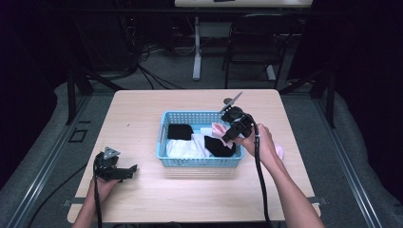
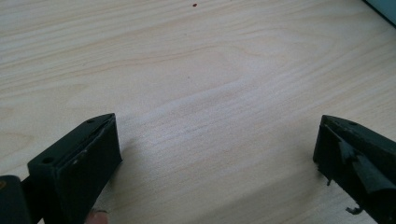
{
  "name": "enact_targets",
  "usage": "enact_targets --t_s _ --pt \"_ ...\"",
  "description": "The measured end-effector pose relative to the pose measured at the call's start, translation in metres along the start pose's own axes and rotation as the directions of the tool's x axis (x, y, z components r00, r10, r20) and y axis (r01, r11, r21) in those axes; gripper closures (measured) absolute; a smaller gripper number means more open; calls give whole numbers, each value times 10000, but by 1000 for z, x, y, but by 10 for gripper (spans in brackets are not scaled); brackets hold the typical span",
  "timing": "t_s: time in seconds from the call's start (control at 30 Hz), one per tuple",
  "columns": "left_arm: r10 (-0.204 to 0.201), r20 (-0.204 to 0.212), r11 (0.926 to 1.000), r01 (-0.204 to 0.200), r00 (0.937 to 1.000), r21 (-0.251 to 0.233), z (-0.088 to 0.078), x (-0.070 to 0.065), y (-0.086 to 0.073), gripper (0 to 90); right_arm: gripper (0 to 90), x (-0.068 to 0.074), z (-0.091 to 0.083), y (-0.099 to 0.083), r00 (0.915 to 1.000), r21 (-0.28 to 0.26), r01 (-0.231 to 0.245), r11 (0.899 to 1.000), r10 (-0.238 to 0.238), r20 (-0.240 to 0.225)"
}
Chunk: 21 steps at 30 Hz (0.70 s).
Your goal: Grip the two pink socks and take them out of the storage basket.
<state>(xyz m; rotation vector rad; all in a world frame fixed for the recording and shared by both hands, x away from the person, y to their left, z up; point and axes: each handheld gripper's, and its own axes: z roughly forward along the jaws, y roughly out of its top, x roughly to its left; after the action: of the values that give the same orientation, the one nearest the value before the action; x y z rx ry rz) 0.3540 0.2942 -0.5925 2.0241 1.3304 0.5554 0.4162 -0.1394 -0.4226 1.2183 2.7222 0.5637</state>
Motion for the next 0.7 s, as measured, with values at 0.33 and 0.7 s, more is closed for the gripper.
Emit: enact_targets --t_s 0.33,0.7 --pt "-4 2 10000 4 10000 0 0 0 0 7 769 -5 -34 -12 9999 -442 -72 9990 77 103" --pt "-27 0 10000 27 10000 -21 0 0 0 7 771 -32 -63 -41 9972 -677 -613 9958 641 387"
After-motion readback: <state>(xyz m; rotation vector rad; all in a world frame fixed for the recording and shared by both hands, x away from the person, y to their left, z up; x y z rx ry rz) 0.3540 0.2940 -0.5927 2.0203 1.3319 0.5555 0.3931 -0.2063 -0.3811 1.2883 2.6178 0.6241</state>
